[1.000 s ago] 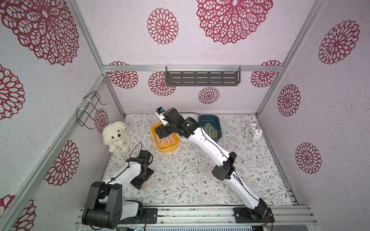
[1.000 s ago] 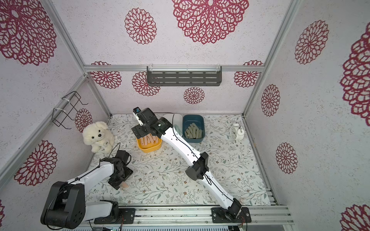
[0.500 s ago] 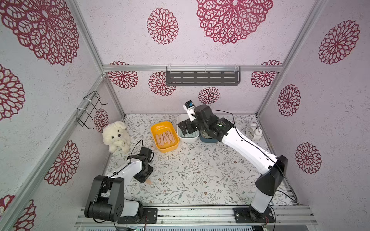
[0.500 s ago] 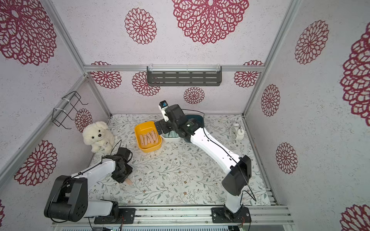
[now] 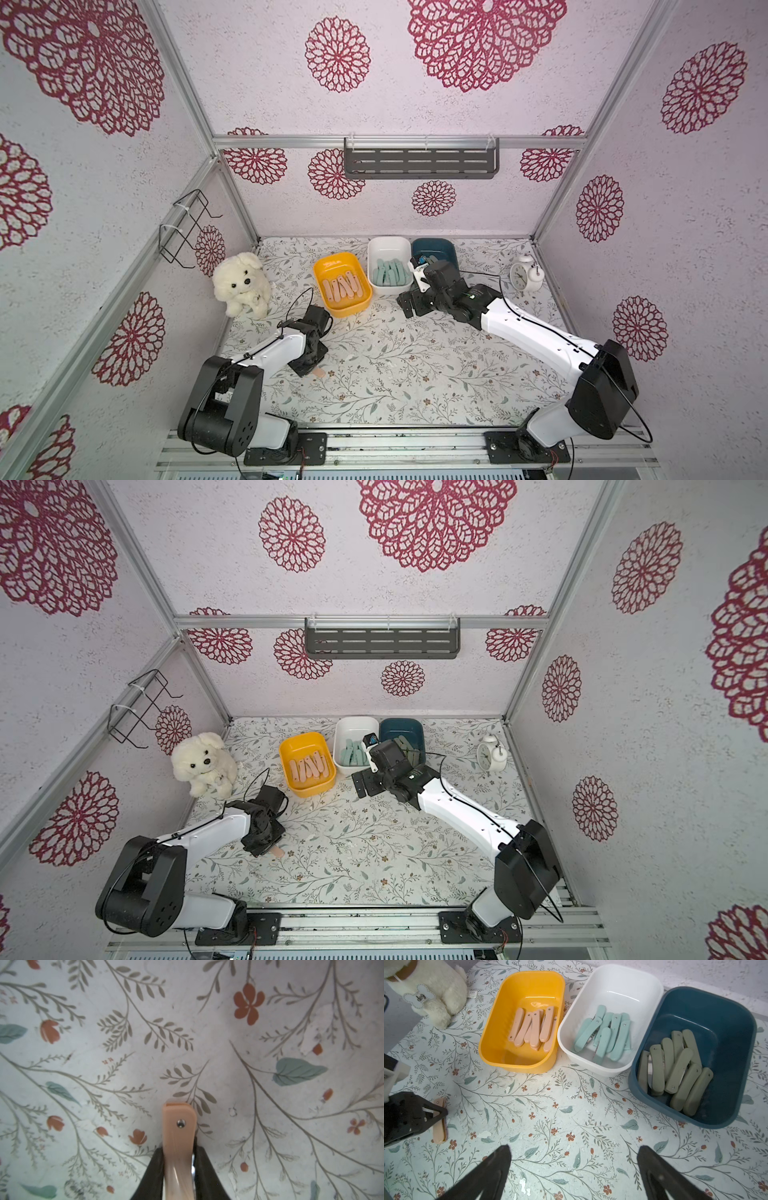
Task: Place the fruit knives into the storage box by color
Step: Pick up the fruit knife from the center of the board.
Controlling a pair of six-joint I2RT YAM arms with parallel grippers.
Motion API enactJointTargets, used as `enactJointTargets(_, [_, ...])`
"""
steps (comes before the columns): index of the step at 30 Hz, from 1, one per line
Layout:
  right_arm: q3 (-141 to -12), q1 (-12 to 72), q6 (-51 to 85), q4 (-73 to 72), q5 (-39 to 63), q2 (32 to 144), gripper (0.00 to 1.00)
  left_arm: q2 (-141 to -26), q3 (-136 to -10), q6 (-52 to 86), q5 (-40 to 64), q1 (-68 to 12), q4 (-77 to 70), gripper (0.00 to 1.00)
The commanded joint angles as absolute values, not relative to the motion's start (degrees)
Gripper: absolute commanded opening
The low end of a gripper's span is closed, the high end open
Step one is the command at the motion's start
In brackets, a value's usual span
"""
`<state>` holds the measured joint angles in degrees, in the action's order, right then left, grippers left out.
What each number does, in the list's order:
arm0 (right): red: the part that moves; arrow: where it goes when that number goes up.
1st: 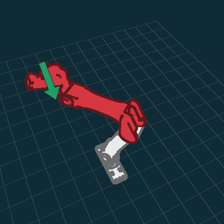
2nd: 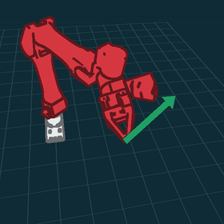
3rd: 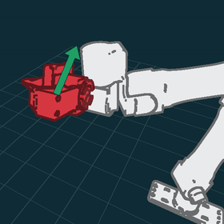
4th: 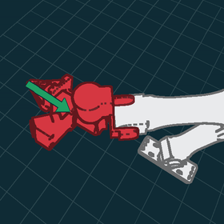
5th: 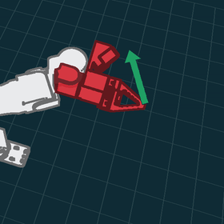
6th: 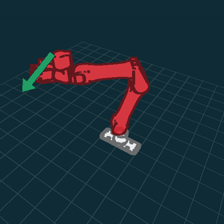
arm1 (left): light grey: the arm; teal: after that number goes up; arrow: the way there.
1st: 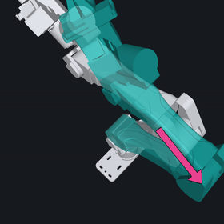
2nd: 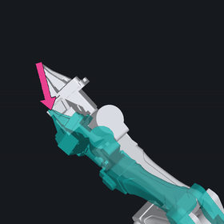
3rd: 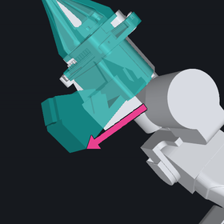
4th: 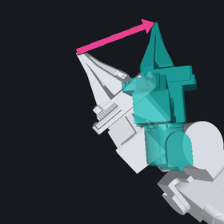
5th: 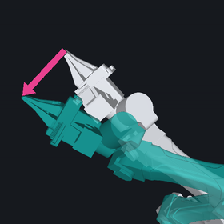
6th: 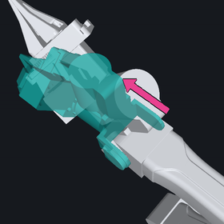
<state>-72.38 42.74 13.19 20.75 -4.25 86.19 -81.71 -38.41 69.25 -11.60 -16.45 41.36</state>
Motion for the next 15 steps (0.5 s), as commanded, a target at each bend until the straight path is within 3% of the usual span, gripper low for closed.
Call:
enactJointTargets(1, [-72.43,42.61,14.38,17.78,-4.4,83.32,0.99,-82.61,-36.72,68.96,-9.6,-18.27,45.02,0.16])
enactJointTargets(8, [-67.96,42.63,15.78,15.3,-4.43,82.49,0.99,-77.35,-48.61,64.15,-14.9,-22.01,54.72,0.12])
enactJointTargets(15, [-65.57,42.63,16.42,13.3,-4.73,83.43,0.99,-82.35,-70.13,54.42,-21.96,-22.0,61.98,0.14])
